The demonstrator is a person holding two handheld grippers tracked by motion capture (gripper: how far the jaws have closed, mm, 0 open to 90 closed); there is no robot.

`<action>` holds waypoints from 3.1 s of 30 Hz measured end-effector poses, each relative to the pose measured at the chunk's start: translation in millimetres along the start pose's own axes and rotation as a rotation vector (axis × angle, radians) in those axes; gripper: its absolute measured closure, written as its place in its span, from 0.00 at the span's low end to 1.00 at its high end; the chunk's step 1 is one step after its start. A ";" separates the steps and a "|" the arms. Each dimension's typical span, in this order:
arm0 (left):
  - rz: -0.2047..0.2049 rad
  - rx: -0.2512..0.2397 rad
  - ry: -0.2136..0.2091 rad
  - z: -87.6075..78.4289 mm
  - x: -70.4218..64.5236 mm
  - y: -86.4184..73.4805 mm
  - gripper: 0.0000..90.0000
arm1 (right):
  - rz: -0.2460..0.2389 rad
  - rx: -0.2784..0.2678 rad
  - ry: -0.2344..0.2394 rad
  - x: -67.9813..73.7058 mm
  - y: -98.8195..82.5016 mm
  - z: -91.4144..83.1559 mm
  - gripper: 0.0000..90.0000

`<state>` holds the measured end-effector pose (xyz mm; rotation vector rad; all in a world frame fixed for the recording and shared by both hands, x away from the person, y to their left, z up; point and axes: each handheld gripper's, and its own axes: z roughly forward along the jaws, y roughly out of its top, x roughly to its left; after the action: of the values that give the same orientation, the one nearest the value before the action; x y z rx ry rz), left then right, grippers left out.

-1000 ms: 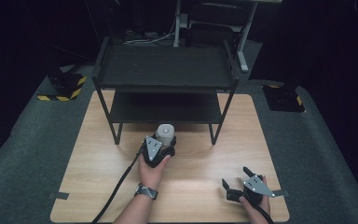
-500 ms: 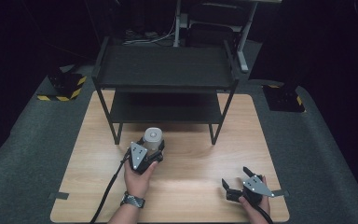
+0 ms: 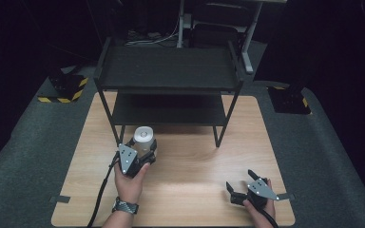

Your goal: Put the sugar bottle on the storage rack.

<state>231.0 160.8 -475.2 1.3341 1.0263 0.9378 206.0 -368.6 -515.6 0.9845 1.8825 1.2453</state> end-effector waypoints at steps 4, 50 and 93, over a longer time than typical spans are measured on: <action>0.002 -0.007 0.006 -2.4 0.5 12.7 0.32 | 0.000 0.000 0.000 0.1 0.0 0.0 0.00; 0.033 -0.046 0.084 63.8 10.6 91.6 0.32 | 0.012 -0.011 0.003 -1.6 -2.2 -0.9 0.00; 0.034 -0.008 0.120 113.7 16.1 87.4 0.31 | 0.014 -0.019 0.008 -2.4 -3.7 -1.7 0.00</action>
<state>347.8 145.0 -392.0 1.3051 1.0925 1.0572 204.9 -372.4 -518.3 0.9854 1.8697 1.2746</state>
